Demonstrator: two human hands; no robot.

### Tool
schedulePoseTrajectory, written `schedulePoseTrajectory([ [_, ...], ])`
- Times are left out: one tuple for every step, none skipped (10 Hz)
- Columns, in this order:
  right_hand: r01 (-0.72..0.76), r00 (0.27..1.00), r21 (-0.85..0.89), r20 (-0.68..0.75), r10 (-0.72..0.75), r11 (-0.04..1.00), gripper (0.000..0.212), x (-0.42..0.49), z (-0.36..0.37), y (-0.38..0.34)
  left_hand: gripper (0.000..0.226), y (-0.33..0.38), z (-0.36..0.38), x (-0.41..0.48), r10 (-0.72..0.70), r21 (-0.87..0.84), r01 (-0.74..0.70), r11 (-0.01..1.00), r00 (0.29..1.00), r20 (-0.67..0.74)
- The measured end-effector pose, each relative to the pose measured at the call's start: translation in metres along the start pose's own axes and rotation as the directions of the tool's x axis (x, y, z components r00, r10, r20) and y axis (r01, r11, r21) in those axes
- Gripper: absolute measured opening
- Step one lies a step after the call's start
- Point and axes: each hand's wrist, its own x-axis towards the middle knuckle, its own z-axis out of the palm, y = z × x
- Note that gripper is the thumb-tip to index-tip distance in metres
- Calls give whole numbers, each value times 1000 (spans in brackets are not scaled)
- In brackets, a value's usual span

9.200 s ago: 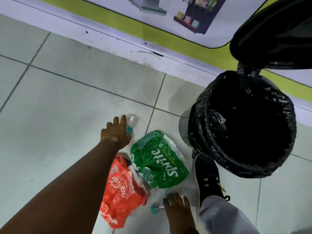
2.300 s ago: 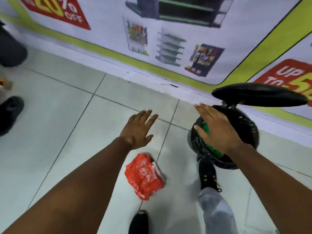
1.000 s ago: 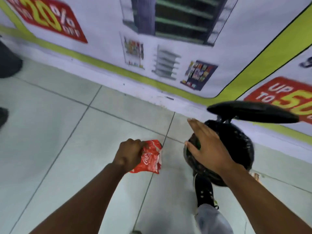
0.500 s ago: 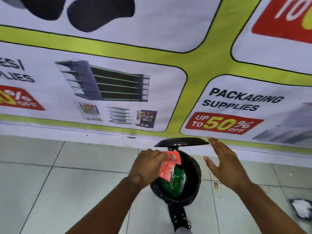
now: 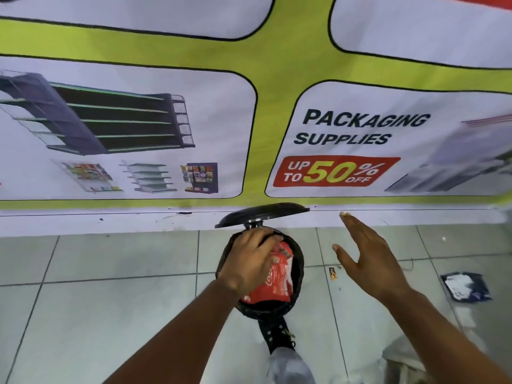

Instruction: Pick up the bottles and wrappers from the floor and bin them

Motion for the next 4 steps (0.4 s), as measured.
schedulePoseTrajectory([
  [8, 1000, 9, 6, -8, 1000, 67, 4, -7, 2, 65, -4, -4, 2, -21, 62, 24, 998, 999, -50],
  [43, 999, 11, 7, -43, 999, 67, 8, -13, -1, 70, -12, -18, 0, -69, 106, 75, 992, 996, -56],
  [48, 999, 11, -4, -48, 999, 67, 13, -18, -10, 69, -18, -38, -4, -71, 149, 80, 986, 995, -66],
  [54, 998, 9, -13, -54, 999, 67, 14, -25, -26, 69, -24, -67, -13, -94, 160, 114, 981, 988, -124],
])
